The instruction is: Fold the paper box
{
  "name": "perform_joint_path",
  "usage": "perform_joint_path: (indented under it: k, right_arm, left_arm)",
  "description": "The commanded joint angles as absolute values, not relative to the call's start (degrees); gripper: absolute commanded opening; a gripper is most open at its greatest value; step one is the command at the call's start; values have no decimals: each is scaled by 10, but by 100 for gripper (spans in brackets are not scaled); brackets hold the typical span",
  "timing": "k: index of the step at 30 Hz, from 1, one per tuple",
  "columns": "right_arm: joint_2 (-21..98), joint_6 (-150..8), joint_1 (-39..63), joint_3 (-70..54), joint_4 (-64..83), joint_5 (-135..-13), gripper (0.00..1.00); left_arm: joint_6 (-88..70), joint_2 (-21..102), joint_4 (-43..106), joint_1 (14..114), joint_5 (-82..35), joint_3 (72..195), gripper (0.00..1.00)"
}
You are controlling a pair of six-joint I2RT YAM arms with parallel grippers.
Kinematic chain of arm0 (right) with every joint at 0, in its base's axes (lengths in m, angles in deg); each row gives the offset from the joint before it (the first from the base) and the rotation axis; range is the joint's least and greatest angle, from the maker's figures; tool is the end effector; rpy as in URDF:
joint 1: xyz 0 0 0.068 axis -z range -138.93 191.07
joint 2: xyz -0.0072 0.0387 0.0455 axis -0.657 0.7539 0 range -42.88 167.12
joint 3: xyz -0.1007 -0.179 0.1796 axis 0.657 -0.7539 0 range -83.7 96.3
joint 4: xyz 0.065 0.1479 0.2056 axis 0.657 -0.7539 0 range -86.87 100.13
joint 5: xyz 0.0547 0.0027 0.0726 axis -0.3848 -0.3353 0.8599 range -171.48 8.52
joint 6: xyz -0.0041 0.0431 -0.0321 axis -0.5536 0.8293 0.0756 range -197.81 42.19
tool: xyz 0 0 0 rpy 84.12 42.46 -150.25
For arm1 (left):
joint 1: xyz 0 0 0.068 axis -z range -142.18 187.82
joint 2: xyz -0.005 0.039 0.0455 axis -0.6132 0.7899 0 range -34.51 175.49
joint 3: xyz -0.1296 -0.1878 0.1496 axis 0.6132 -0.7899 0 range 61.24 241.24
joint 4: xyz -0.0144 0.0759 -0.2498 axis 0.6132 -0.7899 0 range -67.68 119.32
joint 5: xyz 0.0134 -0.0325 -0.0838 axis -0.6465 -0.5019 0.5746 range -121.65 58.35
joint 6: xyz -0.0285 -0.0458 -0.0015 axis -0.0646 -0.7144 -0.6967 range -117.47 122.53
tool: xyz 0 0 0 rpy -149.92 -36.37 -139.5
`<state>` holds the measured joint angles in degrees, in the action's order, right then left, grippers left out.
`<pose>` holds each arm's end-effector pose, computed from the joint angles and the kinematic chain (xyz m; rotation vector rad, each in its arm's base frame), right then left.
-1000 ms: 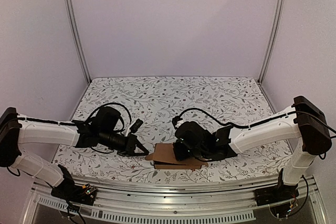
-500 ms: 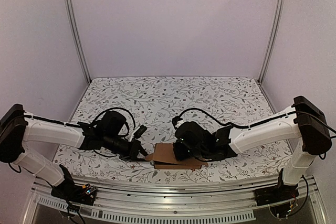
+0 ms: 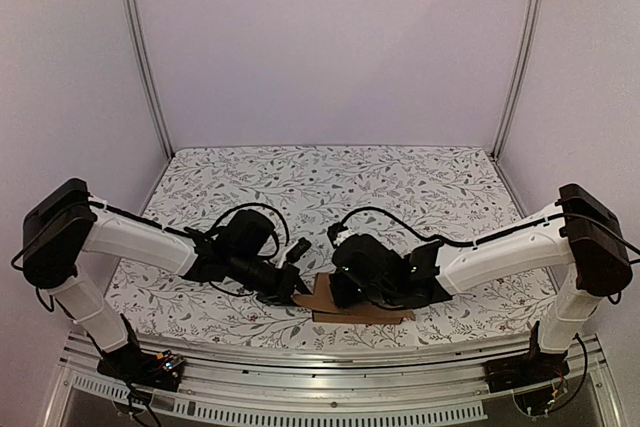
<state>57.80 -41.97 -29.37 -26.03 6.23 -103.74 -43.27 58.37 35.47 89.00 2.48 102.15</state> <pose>0.1339 0.3366 0.1716 -0.5254 2.3008 0.4655 0.1746 -0.2491 0.1470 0.4665 2.7042 -1.3814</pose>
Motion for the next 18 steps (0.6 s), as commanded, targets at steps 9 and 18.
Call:
perform_joint_path:
  k: [9,18]
  right_arm:
    - [575,-416,-307,-274,47,-1041,0]
    - [597,-404,-326,-282,51,-1046,0]
  left_arm:
    - [-388,537,298,884,-32,987,0]
    - [-334,467,146,878,-144,1002,1]
